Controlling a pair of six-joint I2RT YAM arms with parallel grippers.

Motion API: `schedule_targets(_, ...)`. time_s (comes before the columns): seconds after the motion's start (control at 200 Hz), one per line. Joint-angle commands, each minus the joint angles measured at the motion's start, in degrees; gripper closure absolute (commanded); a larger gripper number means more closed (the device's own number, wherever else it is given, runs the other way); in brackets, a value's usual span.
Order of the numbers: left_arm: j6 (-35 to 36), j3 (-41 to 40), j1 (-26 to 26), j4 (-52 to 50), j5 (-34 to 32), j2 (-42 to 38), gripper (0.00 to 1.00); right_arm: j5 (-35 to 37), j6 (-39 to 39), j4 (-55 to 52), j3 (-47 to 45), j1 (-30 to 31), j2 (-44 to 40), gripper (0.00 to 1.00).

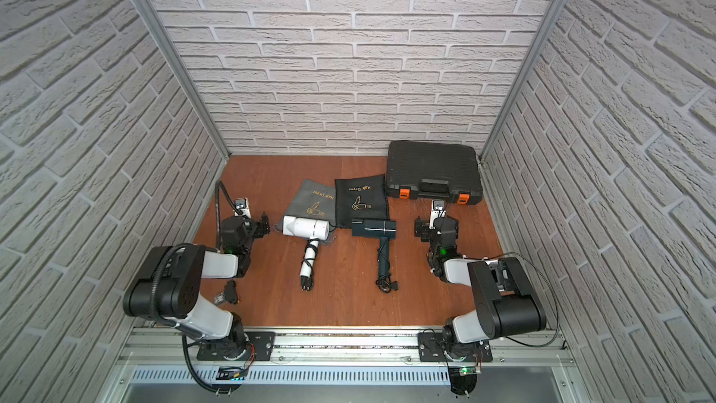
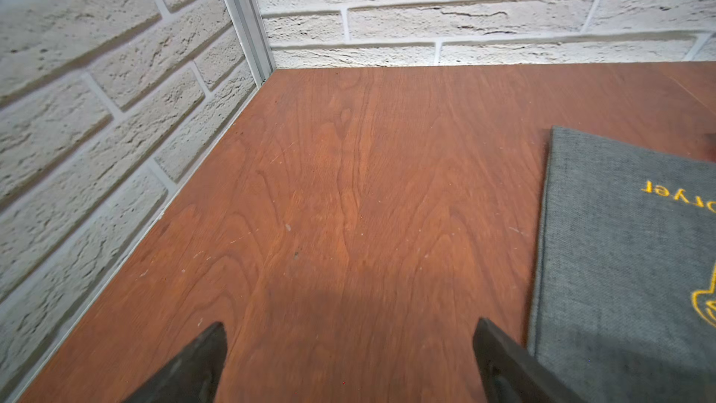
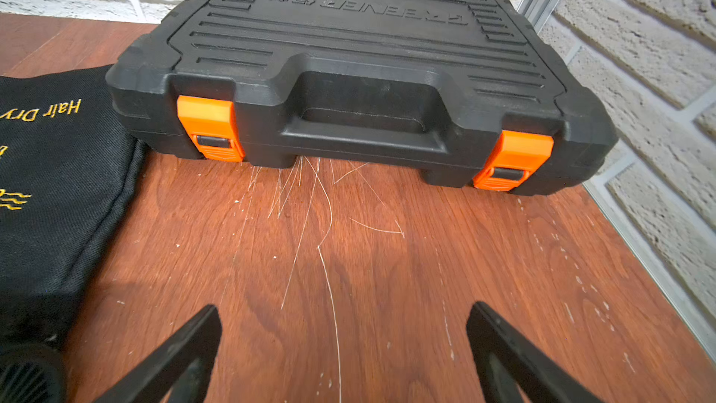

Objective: Pack away hair dryers
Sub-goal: Pick up the hair dryer from the center of the board.

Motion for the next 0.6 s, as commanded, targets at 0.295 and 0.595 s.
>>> schedule_targets(0.295,0.3,0.1,0.3,2.6,0.4,0.4,0.02,-0.2,-0.4,2.8,1.1,0.5,0.1,0.01)
schedule_targets(0.595,-1.1,1.8,3.5,-1.0,7.4,0.4,0.02,-0.3,-0.4,2.7,1.1,0.5,0.1,0.00)
